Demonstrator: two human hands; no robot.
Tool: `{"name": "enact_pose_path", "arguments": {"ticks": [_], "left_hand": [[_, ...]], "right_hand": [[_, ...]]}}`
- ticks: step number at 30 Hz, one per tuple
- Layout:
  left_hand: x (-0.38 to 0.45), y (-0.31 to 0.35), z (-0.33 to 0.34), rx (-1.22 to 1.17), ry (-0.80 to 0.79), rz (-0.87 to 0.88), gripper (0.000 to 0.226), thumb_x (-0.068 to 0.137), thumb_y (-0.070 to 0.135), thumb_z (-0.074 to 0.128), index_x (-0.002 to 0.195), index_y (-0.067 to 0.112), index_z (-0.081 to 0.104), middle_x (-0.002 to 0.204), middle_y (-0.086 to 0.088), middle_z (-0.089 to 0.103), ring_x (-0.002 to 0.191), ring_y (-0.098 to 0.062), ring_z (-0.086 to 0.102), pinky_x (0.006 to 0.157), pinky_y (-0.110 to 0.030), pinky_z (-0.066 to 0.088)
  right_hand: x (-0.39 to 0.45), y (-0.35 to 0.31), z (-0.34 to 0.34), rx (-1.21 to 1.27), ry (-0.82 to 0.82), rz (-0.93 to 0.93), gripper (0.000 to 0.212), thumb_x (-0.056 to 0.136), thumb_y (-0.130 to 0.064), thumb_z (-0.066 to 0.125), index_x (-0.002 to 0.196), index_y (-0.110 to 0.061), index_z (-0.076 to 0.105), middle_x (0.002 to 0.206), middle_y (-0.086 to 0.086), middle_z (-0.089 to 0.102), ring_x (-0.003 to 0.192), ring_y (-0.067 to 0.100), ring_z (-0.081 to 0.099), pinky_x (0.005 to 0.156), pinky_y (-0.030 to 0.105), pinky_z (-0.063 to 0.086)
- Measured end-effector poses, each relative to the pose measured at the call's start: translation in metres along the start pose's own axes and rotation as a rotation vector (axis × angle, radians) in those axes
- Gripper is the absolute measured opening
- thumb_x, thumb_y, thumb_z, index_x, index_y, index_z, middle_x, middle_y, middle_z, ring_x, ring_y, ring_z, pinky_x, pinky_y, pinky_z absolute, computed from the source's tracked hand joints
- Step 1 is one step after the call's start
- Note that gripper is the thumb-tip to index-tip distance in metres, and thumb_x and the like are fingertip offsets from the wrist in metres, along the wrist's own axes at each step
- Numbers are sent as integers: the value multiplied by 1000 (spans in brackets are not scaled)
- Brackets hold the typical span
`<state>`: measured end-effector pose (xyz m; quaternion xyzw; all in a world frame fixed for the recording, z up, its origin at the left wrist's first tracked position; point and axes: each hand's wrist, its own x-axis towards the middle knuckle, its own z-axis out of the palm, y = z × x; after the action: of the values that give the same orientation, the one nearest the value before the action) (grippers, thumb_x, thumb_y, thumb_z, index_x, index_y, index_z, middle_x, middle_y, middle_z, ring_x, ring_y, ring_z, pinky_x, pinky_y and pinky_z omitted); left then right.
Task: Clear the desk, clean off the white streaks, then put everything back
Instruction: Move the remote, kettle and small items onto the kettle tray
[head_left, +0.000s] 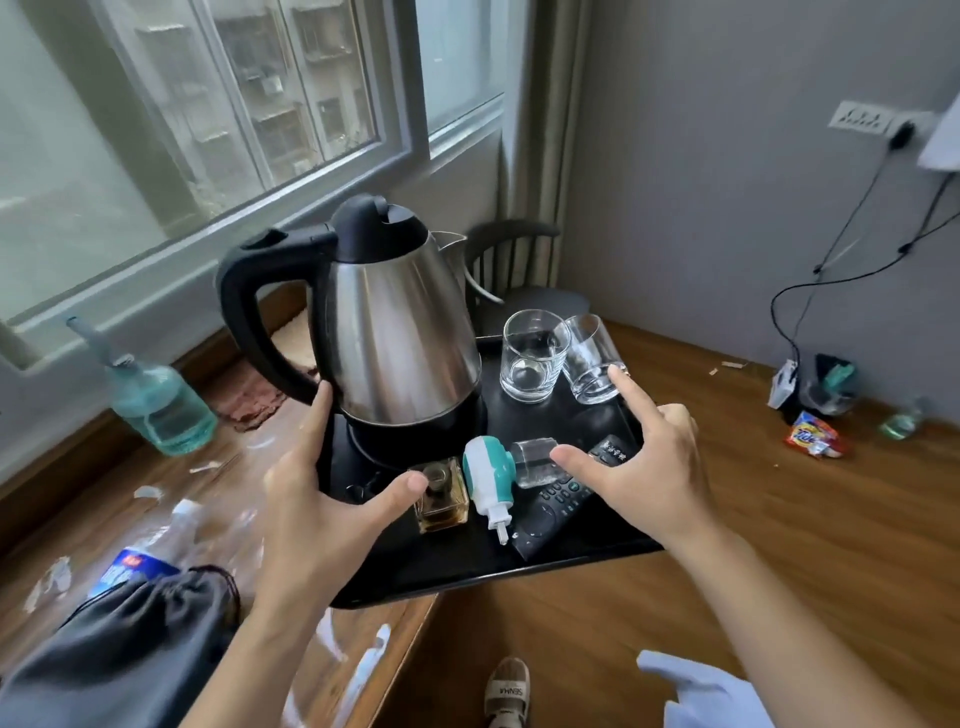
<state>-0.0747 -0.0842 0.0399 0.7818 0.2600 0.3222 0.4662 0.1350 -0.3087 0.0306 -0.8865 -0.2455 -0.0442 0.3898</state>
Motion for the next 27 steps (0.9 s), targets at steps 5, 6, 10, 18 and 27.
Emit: {"name": "enact_pose_path", "arguments": {"ticks": [5, 6, 10, 18, 27], "left_hand": [[73, 7, 61, -27, -44, -9, 124, 56, 47, 92, 163, 30, 32, 120, 69, 36, 120, 39, 32, 94, 3, 34], [89, 9, 73, -15, -46, -6, 125, 56, 51, 93, 163, 31, 32, 121, 69, 35, 120, 38, 31, 97, -1, 35], [145, 11, 126, 36, -29, -26, 127, 54, 69, 90, 163, 37, 32, 127, 67, 33, 133, 25, 33, 111, -25, 33], [235, 15, 256, 82, 102, -82, 127, 54, 75, 87, 162, 45, 28, 126, 50, 48, 142, -3, 40, 122, -48, 35], [313, 22, 371, 123, 231, -184, 127, 58, 73, 89, 163, 49, 20, 129, 43, 40, 142, -11, 33, 120, -43, 33]], "right_hand": [[83, 35, -4, 0, 38, -2, 114, 51, -86, 69, 153, -42, 42, 96, 2, 44, 102, 16, 41, 91, 20, 33], [100, 43, -4, 2, 39, 1, 115, 50, -87, 70, 153, -42, 42, 96, 3, 44, 101, 16, 41, 91, 20, 33], [171, 78, -3, 9, 34, 5, 115, 51, -86, 71, 153, -41, 42, 95, 1, 42, 100, 16, 41, 89, 20, 33], [331, 166, -5, 36, -44, -78, 118, 52, -89, 69, 155, -39, 40, 94, 1, 40, 102, 21, 43, 91, 24, 35], [489, 228, -6, 31, -174, -174, 117, 51, -85, 69, 155, -41, 38, 100, 1, 42, 103, 17, 40, 93, 26, 35]]}}
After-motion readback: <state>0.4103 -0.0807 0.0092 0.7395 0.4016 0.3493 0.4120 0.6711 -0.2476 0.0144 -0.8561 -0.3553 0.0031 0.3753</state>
